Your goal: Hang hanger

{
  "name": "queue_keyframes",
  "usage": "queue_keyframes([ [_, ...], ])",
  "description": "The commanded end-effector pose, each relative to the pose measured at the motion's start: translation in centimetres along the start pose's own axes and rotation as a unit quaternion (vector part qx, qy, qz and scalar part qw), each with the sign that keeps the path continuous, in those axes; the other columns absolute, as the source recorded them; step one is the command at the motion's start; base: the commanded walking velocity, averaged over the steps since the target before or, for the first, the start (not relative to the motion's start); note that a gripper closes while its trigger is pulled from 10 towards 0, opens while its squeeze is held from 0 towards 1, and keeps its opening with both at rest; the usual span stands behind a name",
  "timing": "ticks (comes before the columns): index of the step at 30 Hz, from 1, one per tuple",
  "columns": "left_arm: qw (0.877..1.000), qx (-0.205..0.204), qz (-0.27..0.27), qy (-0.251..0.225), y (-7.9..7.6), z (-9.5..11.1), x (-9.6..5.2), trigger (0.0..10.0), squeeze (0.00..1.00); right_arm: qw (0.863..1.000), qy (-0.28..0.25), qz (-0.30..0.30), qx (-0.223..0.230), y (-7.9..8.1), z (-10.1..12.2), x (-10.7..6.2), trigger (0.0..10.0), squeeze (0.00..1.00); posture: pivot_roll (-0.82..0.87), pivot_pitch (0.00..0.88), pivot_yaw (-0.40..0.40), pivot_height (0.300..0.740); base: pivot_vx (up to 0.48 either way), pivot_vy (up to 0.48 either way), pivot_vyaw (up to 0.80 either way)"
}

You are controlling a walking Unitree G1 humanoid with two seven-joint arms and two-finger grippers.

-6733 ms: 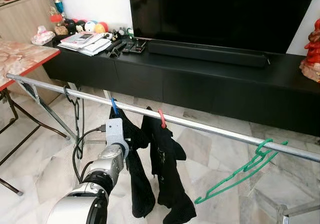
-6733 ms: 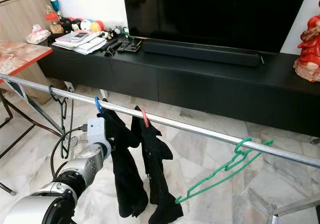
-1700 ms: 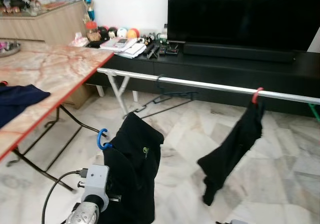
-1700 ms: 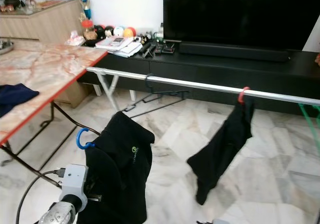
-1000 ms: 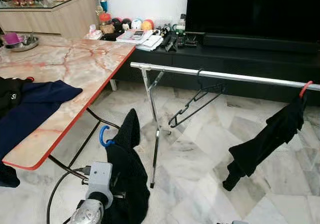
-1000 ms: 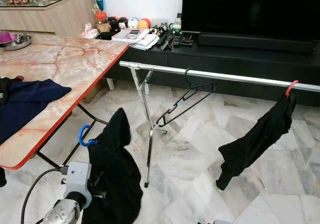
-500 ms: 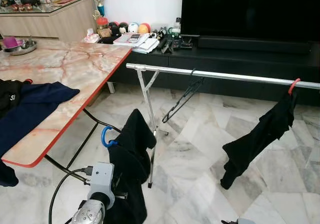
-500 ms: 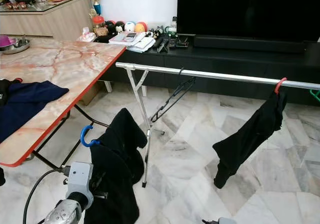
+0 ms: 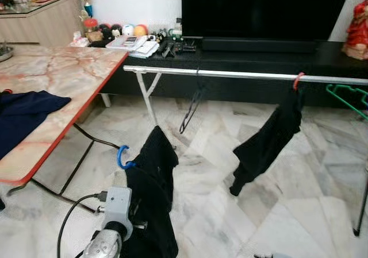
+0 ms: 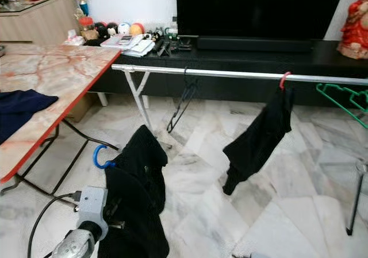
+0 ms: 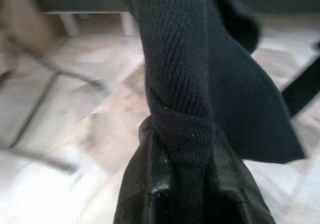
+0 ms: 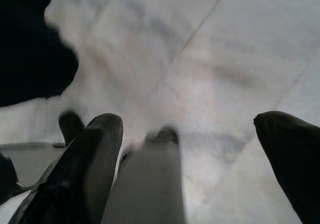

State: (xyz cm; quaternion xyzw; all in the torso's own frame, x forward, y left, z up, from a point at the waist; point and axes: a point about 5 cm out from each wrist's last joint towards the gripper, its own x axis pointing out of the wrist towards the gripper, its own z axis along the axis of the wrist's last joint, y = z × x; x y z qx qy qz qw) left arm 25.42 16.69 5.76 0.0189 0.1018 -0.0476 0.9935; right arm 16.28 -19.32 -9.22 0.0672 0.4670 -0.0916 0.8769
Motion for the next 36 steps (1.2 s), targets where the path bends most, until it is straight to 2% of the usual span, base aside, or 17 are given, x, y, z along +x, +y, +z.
queue_keyframes([
  [1, 1.0, -0.003, 0.006, -0.012, 0.3, 0.3, -0.1, 10.0, 0.0, 1.0, -0.003, 0.003, 0.001, 0.3, 0.2, 0.1, 10.0, 0.0, 0.08, 0.05, 0.033, 0.74, -0.322, 0.0, 0.0],
  [9, 1.0, -0.004, 0.009, -0.014, 0.4, 0.4, -0.2, 10.0, 0.0, 1.0, -0.01, 0.009, 0.001, 1.6, 1.0, 0.3, 10.0, 0.0, 0.08, 0.052, 0.026, 0.74, -0.322, 0.0, 0.0],
  [21, 1.0, 0.0, -0.006, -0.013, 0.4, 0.8, 0.0, 10.0, 0.0, 1.0, -0.011, 0.005, 0.0, 0.4, 0.7, 0.1, 10.0, 0.0, 0.09, 0.051, 0.026, 0.74, -0.268, 0.0, -0.69],
  [25, 1.0, -0.001, -0.014, -0.014, 0.3, 1.3, 0.2, 10.0, 0.0, 1.0, -0.02, 0.009, -0.002, 0.5, 1.0, 0.2, 10.0, 0.0, 0.09, 0.052, 0.03, 0.74, 0.0, 0.0, 0.0],
  [26, 1.0, -0.004, -0.02, -0.014, 0.2, 1.6, 0.3, 10.0, 0.0, 1.0, -0.024, 0.012, -0.003, 0.5, 1.2, 0.2, 10.0, 0.0, 0.09, 0.053, 0.031, 0.74, 0.0, 0.0, 0.0],
  [27, 0.999, 0.0, -0.049, -0.017, -0.5, 2.1, 0.3, 10.0, 0.0, 0.999, -0.033, 0.016, -0.003, 0.8, 1.7, 0.3, 10.0, 0.0, 0.09, 0.053, 0.033, 0.74, 0.0, 0.0, 0.0],
  [32, 0.994, -0.001, -0.1, -0.031, -2.0, 3.7, 0.3, 10.0, 0.0, 0.998, -0.06, 0.025, -0.007, 1.7, 3.1, 0.4, 10.0, 0.0, 0.09, 0.055, 0.037, 0.74, 0.0, 0.0, 0.0],
  [36, 0.992, -0.011, -0.123, -0.036, -2.5, 4.8, 0.4, 10.0, 0.0, 0.995, -0.09, 0.031, -0.009, 2.0, 4.5, 0.5, 10.0, 0.0, 0.09, 0.057, 0.039, 0.74, 0.0, 0.0, 0.0],
])
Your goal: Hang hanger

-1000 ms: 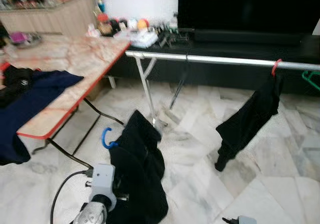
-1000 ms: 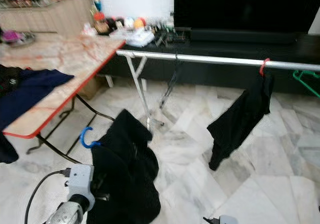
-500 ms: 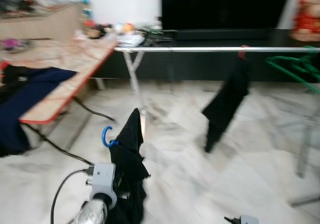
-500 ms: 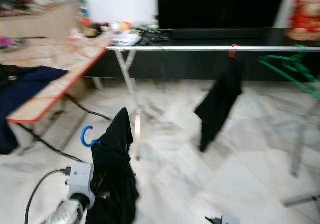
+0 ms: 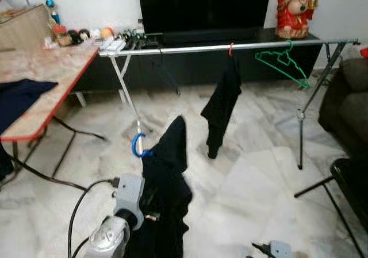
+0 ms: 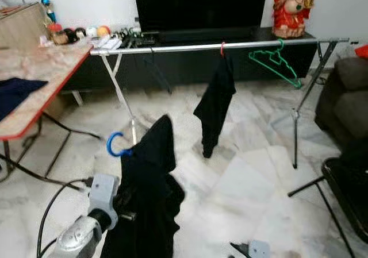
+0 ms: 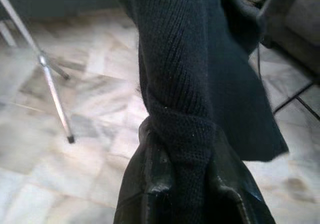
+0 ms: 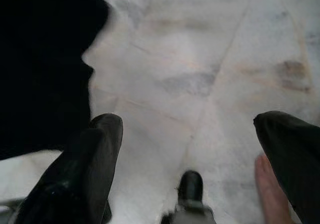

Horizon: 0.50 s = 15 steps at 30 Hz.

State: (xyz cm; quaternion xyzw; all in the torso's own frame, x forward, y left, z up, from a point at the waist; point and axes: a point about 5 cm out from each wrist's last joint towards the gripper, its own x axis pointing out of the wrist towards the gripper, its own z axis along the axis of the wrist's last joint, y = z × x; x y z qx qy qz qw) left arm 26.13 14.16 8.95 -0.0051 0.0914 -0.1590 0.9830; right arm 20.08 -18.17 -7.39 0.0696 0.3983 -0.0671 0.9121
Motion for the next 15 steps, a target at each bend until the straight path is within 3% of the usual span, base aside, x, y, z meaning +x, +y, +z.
queue_keyframes([
  [1, 1.0, 0.004, -0.02, -0.02, -0.3, 1.8, 0.3, 10.0, 0.0, 0.999, -0.032, 0.006, -0.013, 0.1, 1.5, 0.2, 10.0, 0.0, 0.09, 0.058, 0.04, 0.74, 0.0, 0.0, 0.0],
  [3, 0.999, 0.009, -0.033, -0.009, -0.5, 2.0, 0.5, 10.0, 0.0, 0.998, -0.059, 0.016, -0.034, 0.2, 2.7, 0.4, 10.0, 0.0, 0.09, 0.058, 0.042, 0.74, 0.0, 0.0, 0.0],
  [5, 0.997, 0.025, -0.076, 0.019, -1.0, 2.2, 0.9, 10.0, 0.0, 0.988, -0.143, 0.038, -0.053, 0.2, 6.1, 0.4, 10.0, 0.0, 0.08, 0.058, 0.042, 0.74, 0.0, 0.0, 0.0],
  [7, 0.994, 0.04, -0.101, 0.033, -1.2, 2.4, 1.1, 10.0, 0.0, 0.978, -0.195, 0.052, -0.05, 0.2, 8.0, 0.2, 10.0, 0.0, 0.08, 0.059, 0.043, 0.74, 0.0, 0.0, 0.0],
  [8, 0.991, 0.043, -0.122, 0.04, -1.5, 2.7, 1.2, 10.0, 0.0, 0.965, -0.247, 0.07, -0.053, 0.2, 10.0, -0.2, 10.0, 0.0, 0.07, 0.058, 0.044, 0.74, 0.0, 0.0, 0.0],
  [10, 0.989, 0.043, -0.136, 0.046, -1.7, 3.0, 1.4, 10.0, 0.0, 0.953, -0.286, 0.085, -0.057, 0.2, 11.5, -0.6, 10.0, 0.0, 0.07, 0.059, 0.044, 0.74, 0.0, 0.0, 0.0],
  [11, 0.987, 0.044, -0.147, 0.047, -1.9, 3.5, 1.8, 10.0, 0.0, 0.934, -0.333, 0.107, -0.067, 0.3, 12.9, -1.4, 10.0, 0.0, 0.06, 0.057, 0.046, 0.74, 0.0, 0.0, 0.0],
  [12, 0.987, 0.044, -0.147, 0.047, -1.9, 3.5, 1.8, 10.0, 0.0, 0.934, -0.333, 0.107, -0.067, 0.3, 12.9, -1.4, 10.0, 0.0, 0.06, 0.057, 0.046, 0.74, 0.0, 0.0, 0.0],
  [13, 0.986, 0.041, -0.154, 0.047, -2.1, 4.0, 2.1, 10.0, 0.0, 0.92, -0.365, 0.125, -0.074, 0.3, 13.7, -2.1, 10.0, 0.0, 0.06, 0.054, 0.047, 0.74, 0.0, 0.0, 0.0],
  [15, 0.985, 0.037, -0.161, 0.045, -2.2, 4.3, 2.4, 10.0, 0.0, 0.908, -0.384, 0.144, -0.081, 0.4, 13.8, -2.6, 10.0, 0.0, 0.05, 0.053, 0.047, 0.74, 0.0, 0.0, 0.0],
])
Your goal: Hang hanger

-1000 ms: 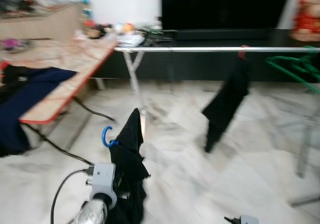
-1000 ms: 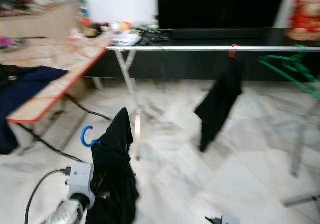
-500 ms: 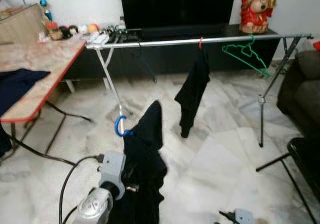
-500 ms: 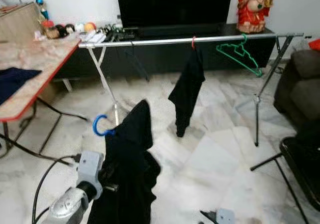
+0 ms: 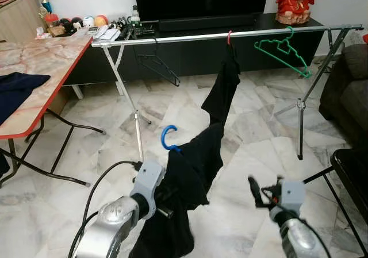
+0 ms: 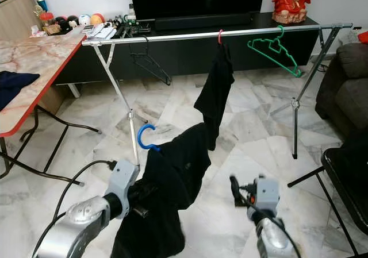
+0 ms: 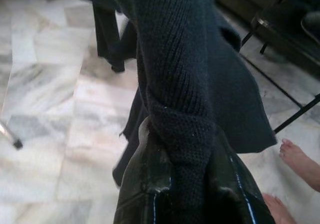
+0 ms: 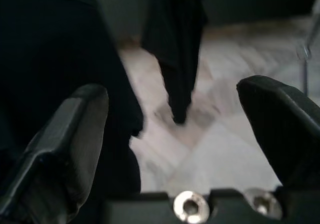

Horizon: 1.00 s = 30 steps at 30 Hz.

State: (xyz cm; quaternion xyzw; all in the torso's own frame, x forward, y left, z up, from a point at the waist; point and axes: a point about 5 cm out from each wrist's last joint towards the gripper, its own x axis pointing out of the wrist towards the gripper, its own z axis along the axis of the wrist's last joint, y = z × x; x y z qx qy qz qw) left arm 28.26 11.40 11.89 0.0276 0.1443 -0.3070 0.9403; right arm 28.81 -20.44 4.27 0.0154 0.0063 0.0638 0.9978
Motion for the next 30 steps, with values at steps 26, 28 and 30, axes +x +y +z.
queue_keyframes([
  [26, 0.983, 0.005, -0.18, -0.039, -5.4, 5.6, 1.1, 10.0, 0.0, 0.996, -0.029, 0.081, -0.037, 1.8, -1.0, -2.9, 10.0, 0.0, 0.05, 0.036, 0.031, 0.74, 0.0, 0.0, 0.0],
  [28, 0.982, 0.005, -0.183, -0.041, -5.5, 5.8, 1.1, 10.0, 0.0, 0.996, -0.026, 0.079, -0.038, 1.8, -1.1, -2.8, 10.0, 0.0, 0.05, 0.039, 0.03, 0.74, 0.0, 0.0, 0.0],
  [30, 0.982, 0.005, -0.184, -0.042, -5.6, 5.8, 1.1, 10.0, 0.0, 0.997, -0.014, 0.068, -0.044, 1.6, -1.3, -2.7, 10.0, 0.0, 0.05, 0.041, 0.028, 0.74, 0.0, 0.0, 0.0],
])
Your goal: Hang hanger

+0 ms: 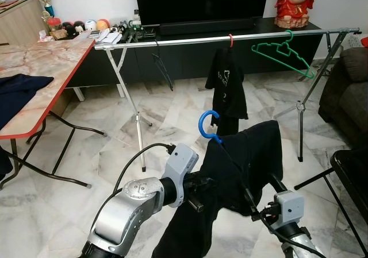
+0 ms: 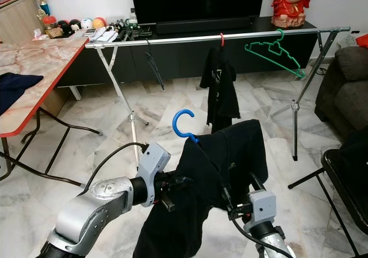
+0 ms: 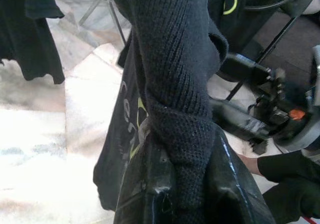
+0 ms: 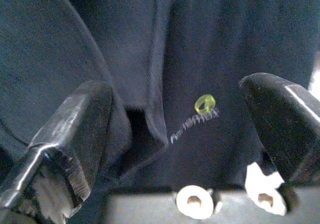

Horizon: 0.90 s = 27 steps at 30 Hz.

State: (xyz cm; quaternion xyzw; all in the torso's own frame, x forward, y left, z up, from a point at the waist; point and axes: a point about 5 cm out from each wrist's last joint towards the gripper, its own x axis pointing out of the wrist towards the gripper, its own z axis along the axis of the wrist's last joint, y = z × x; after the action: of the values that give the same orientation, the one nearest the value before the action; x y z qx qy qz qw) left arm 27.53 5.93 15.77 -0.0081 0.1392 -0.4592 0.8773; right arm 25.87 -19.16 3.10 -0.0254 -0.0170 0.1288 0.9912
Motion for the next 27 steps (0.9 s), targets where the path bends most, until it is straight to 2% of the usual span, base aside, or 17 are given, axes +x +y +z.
queue_keyframes([
  [1, 0.999, 0.018, -0.019, -0.028, -0.8, 1.4, -0.1, 10.0, 0.0, 1.0, 0.019, -0.008, -0.01, -0.2, -0.4, 0.0, 10.0, 0.0, 0.05, 0.042, 0.027, 0.74, 0.0, 0.0, 0.0],
  [3, 0.999, 0.017, -0.023, -0.028, -1.1, 1.3, 0.0, 10.0, 0.0, 0.998, 0.044, -0.042, -0.018, -0.9, -1.0, -0.2, 10.0, 0.0, 0.05, 0.045, 0.026, 0.74, 0.0, 0.0, 0.0],
  [8, 0.999, 0.015, -0.023, -0.029, -1.3, 1.4, 0.2, 10.0, 0.0, 0.992, 0.087, -0.086, 0.007, -1.4, -2.5, -1.2, 10.0, 0.0, 0.05, 0.048, 0.024, 0.74, 0.0, 0.0, 0.0],
  [18, 0.999, 0.016, -0.022, -0.029, -1.3, 1.6, 0.2, 10.0, 0.0, 0.998, 0.054, -0.028, 0.028, 0.2, -2.2, -0.9, 10.0, 0.0, 0.06, 0.058, 0.024, 0.74, 0.0, 0.0, 0.0],
  [23, 0.999, 0.015, -0.023, -0.032, -1.4, 1.7, 0.3, 10.0, 0.0, 0.998, 0.051, -0.036, 0.003, -0.2, -1.7, -0.1, 10.0, 0.0, 0.06, 0.062, 0.024, 0.74, 0.0, 0.0, 0.0],
  [27, 0.999, 0.015, -0.025, -0.033, -1.4, 1.8, 0.2, 10.0, 0.0, 0.997, 0.042, -0.055, -0.02, -0.9, -0.7, 1.2, 10.0, 0.0, 0.07, 0.065, 0.025, 0.74, 0.0, 0.0, 0.0],
])
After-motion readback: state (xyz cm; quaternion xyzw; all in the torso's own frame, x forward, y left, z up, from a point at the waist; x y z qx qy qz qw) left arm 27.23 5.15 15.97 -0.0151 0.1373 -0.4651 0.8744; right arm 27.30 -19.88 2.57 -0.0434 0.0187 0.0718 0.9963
